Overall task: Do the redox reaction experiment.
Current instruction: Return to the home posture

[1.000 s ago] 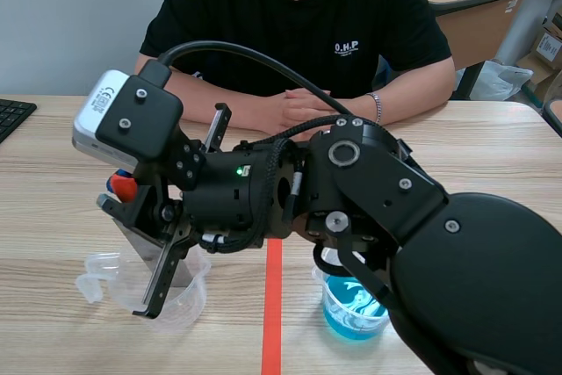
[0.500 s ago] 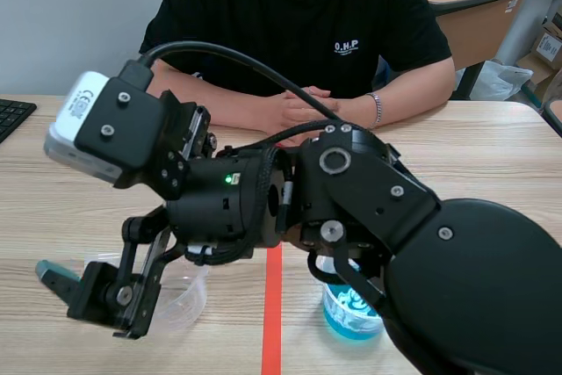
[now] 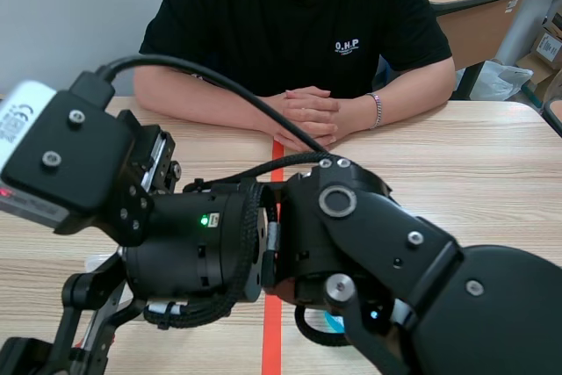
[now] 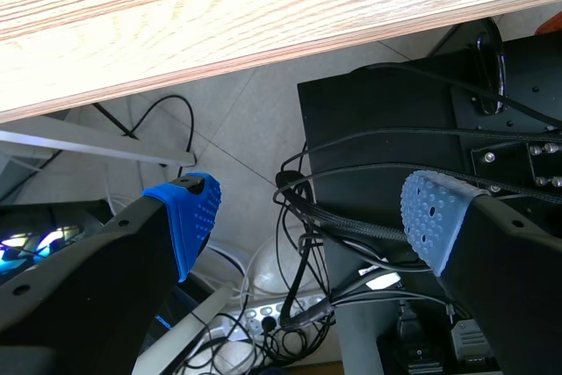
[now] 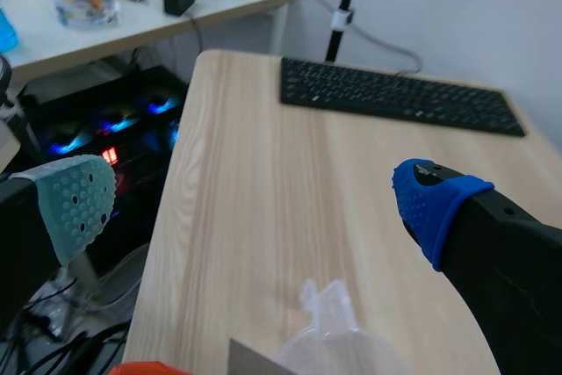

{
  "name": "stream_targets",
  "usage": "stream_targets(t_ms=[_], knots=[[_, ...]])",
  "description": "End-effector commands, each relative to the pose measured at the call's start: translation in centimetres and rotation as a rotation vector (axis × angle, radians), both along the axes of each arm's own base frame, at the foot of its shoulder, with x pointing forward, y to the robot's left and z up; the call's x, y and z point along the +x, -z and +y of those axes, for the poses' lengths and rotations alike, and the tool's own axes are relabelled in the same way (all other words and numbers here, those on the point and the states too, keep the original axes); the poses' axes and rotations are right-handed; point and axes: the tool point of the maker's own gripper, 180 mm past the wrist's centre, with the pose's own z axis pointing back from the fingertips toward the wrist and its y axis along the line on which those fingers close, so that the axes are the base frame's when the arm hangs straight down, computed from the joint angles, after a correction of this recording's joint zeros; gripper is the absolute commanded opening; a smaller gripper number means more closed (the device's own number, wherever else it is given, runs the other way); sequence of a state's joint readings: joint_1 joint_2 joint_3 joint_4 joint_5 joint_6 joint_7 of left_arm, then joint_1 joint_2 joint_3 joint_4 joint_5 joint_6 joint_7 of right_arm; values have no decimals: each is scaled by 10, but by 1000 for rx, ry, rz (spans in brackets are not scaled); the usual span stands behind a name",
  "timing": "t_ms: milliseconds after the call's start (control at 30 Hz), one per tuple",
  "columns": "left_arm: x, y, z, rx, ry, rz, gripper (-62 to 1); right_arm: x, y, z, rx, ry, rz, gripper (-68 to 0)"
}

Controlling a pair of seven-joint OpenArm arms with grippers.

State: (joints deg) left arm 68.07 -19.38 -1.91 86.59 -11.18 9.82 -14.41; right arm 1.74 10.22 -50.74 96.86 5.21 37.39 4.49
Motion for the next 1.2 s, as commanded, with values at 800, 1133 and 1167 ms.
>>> stream_targets(t_ms=[800, 1133, 1167], knots=[[-1, -2, -2, -8, 0, -6, -153, 81, -19, -198, -45, 577, -41, 4], [0, -2, -1, -5, 8, -6, -153, 83, -17, -274, -106, 777, -26, 4], [1, -2, 0, -2, 18, -6, -153, 82, -18, -278, -113, 788, -29, 4]])
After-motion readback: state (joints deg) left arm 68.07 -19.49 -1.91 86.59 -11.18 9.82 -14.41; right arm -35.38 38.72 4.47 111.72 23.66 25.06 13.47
